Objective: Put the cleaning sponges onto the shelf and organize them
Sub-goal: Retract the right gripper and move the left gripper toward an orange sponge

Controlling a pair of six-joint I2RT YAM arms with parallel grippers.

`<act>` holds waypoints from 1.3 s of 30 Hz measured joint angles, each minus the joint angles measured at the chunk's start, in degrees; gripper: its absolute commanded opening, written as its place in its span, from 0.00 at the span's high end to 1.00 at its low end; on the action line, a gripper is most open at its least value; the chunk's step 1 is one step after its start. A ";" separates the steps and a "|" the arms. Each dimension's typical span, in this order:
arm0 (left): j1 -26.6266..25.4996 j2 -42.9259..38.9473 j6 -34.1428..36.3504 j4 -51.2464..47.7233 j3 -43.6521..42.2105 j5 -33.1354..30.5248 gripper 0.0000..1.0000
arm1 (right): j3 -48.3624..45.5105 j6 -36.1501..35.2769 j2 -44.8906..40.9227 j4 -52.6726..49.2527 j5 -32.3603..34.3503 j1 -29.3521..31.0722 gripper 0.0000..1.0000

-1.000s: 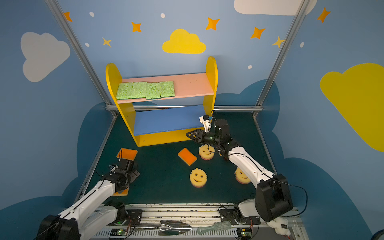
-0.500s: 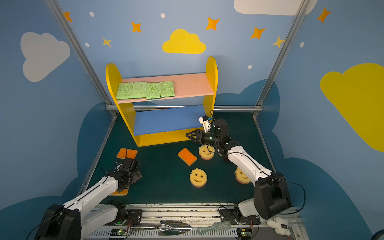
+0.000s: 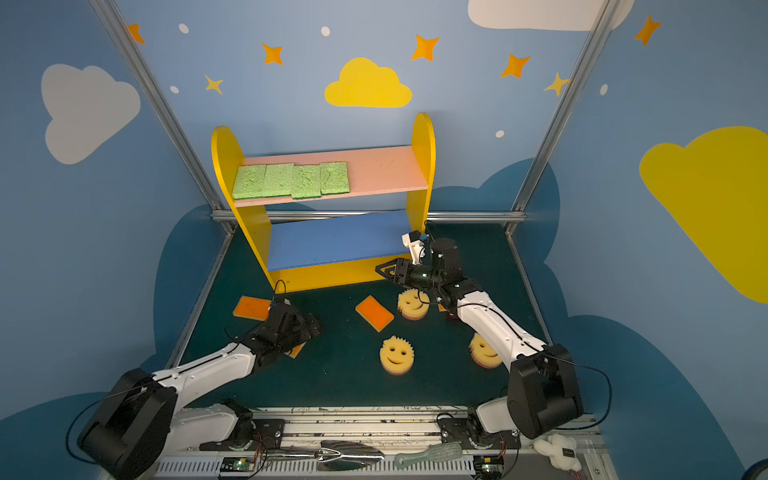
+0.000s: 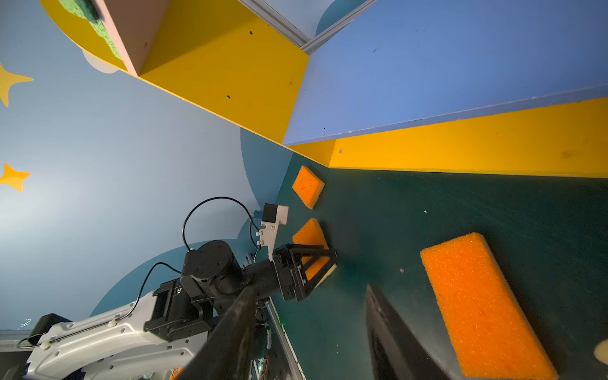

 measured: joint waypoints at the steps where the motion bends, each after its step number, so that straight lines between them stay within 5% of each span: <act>1: -0.98 1.31 -0.13 0.98 1.01 1.55 0.02 | 0.00 0.00 -0.02 -0.26 -0.07 -0.28 0.47; 13: -8.59 6.69 1.66 1.99 13.38 8.44 0.07 | -0.13 0.00 -0.66 -4.00 -1.49 -4.07 0.47; 22: -8.13 -8.48 5.70 -4.50 10.95 6.69 0.44 | -1.68 0.07 -1.20 -4.33 -2.67 -4.26 0.49; 30: -5.97 -14.25 0.83 -5.40 -3.98 2.89 0.40 | -2.51 0.22 0.22 -3.96 -2.69 -3.08 0.49; 39: -5.73 -13.99 -6.08 -3.91 -9.99 0.04 0.39 | -2.58 -0.02 0.24 -4.39 -2.45 -2.78 0.48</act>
